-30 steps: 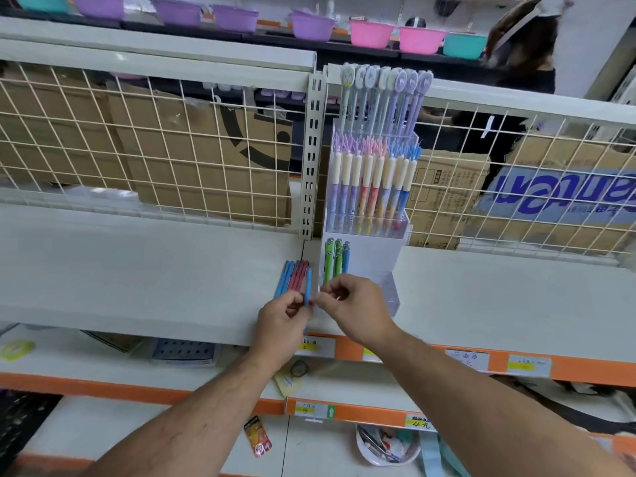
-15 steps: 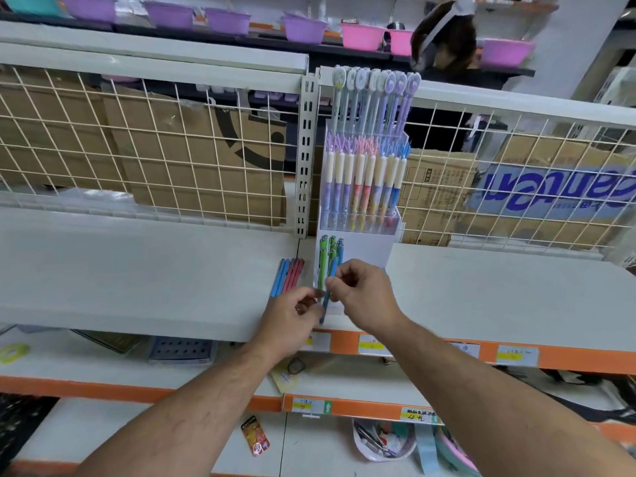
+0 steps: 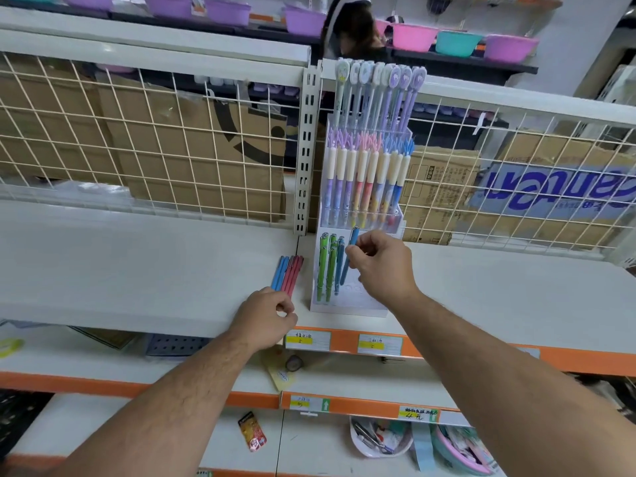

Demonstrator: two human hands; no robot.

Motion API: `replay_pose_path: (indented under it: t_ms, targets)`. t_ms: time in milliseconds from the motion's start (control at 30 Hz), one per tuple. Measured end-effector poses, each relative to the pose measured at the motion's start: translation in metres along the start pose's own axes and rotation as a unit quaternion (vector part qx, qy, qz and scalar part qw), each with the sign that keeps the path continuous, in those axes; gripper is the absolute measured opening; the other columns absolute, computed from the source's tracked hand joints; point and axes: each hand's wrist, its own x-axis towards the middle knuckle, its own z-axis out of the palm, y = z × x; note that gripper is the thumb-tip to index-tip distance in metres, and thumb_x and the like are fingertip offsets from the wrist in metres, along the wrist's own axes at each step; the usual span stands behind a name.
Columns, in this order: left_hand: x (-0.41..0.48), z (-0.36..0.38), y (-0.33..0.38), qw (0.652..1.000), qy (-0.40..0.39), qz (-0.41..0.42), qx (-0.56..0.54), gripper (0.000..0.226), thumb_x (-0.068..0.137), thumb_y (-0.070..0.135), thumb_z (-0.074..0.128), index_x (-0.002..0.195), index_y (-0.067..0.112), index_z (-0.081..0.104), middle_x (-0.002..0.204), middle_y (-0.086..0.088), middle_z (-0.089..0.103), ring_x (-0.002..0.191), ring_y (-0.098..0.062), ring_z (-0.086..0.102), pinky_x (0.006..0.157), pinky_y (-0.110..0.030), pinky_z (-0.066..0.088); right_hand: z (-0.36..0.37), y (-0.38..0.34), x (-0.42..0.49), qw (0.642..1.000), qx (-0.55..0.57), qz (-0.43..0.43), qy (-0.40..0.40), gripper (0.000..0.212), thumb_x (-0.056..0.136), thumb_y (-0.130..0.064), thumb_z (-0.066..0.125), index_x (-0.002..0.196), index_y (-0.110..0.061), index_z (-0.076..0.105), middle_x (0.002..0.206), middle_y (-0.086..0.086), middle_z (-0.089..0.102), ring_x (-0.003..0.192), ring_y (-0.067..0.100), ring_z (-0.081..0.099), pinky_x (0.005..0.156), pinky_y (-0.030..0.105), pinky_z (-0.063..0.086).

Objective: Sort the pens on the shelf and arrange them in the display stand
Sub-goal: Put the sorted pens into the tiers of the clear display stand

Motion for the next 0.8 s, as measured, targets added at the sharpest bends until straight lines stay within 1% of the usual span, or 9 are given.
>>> replay_pose_path:
  t_ms: [267, 533, 700, 800]
  targets:
    - [0.003, 0.002, -0.004, 1.0, 0.001, -0.003, 0.0, 0.01, 0.084, 0.03, 0.072, 0.092, 0.031, 0.068, 0.097, 0.015, 0.056, 0.095, -0.005, 0.057, 0.083, -0.023, 0.049, 0.011, 0.012, 0.002, 0.999, -0.028, 0.015, -0.003, 0.012, 0.092, -0.022, 0.068, 0.08, -0.02, 0.068, 0.074, 0.0, 0.071, 0.074, 0.022, 0.069, 0.069, 0.048, 0.06]
    - [0.003, 0.003, -0.005, 1.0, 0.004, -0.001, -0.003, 0.01, 0.083, 0.031, 0.073, 0.092, 0.031, 0.068, 0.095, 0.016, 0.056, 0.093, -0.004, 0.056, 0.082, -0.023, 0.048, 0.021, 0.023, -0.006, 0.996, -0.083, 0.022, -0.034, 0.009, 0.092, -0.019, 0.067, 0.087, -0.014, 0.071, 0.076, 0.0, 0.071, 0.074, 0.02, 0.067, 0.073, 0.04, 0.058]
    - [0.004, 0.004, -0.007, 1.0, 0.006, -0.003, -0.004, 0.011, 0.082, 0.031, 0.073, 0.092, 0.031, 0.068, 0.096, 0.015, 0.057, 0.093, -0.004, 0.057, 0.081, -0.022, 0.048, 0.026, 0.025, -0.006, 0.995, -0.091, 0.022, -0.034, 0.009, 0.091, -0.019, 0.067, 0.088, -0.013, 0.072, 0.076, 0.001, 0.072, 0.073, 0.021, 0.067, 0.072, 0.038, 0.058]
    - [0.004, 0.004, -0.007, 1.0, 0.004, -0.002, -0.004, 0.011, 0.082, 0.031, 0.073, 0.092, 0.03, 0.068, 0.096, 0.015, 0.057, 0.092, -0.004, 0.056, 0.079, -0.021, 0.047, 0.026, 0.025, -0.006, 0.995, -0.09, 0.027, -0.027, 0.009, 0.091, -0.02, 0.067, 0.088, -0.013, 0.072, 0.076, -0.001, 0.072, 0.073, 0.018, 0.068, 0.071, 0.033, 0.057]
